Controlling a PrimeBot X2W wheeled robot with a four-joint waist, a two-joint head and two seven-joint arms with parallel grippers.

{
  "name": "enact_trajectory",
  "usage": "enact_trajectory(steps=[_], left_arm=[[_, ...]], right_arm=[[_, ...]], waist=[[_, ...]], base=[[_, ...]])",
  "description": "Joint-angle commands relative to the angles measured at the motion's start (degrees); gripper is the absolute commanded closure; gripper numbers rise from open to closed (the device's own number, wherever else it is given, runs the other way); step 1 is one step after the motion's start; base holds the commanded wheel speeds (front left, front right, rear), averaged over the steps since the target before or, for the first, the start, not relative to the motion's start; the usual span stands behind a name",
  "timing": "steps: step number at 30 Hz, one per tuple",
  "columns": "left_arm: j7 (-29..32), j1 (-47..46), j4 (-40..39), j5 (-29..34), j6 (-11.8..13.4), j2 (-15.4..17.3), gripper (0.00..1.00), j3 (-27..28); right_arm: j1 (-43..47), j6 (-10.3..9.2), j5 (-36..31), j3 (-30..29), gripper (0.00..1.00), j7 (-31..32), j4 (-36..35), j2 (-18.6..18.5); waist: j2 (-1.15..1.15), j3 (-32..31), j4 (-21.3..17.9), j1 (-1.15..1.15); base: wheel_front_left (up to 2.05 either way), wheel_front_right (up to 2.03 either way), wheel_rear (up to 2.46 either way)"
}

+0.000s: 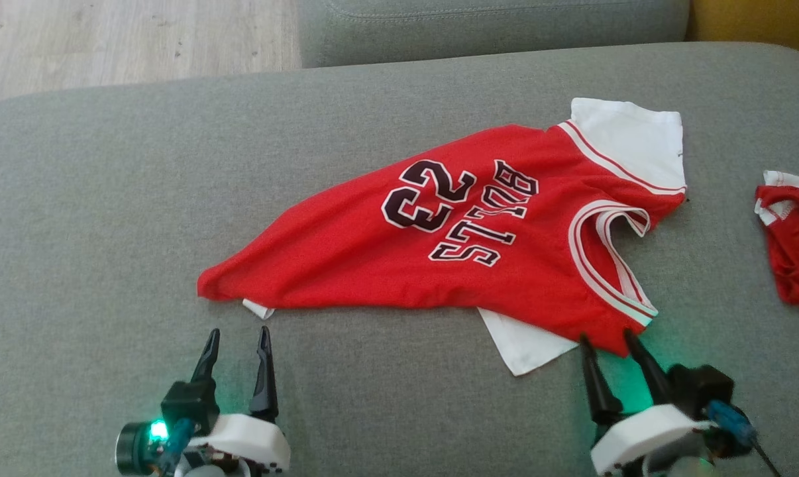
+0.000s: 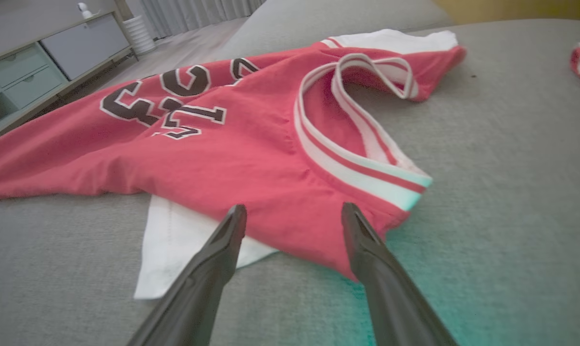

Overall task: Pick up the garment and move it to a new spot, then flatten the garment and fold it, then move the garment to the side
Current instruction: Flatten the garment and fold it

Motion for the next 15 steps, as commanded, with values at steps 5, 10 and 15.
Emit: enact_trajectory(steps=[5, 10, 15], left_arm=[[-0.3, -1.8, -1.3, -0.6, 0.4, 0.4, 0.0, 1.6], [-0.3, -2.0, -1.4, -0.7, 0.5, 0.4, 0.0, 1.4], [-0.3, -2.6, -1.4, -0.8, 0.7, 0.4, 0.0, 1.0]], right_arm=[[2.0, -0.04, 0.1, -2.9, 0.0, -0.4, -1.6, 0.5], [1.7, -0.04, 0.6, -3.8, 0.0, -0.4, -1.2, 0.8], [-0.6, -0.04, 1.5, -2.8, 0.0, -0.4, 0.0, 1.1]], waist=[[0.0, 0.3, -0.3, 0.0], [0.0, 0.7, -0.3, 0.0], [0.0, 1.4, 0.2, 0.0]], base=[[0.0, 0.0, 0.0], [0.0, 0.0, 0.0], [0.0, 0.0, 0.0]])
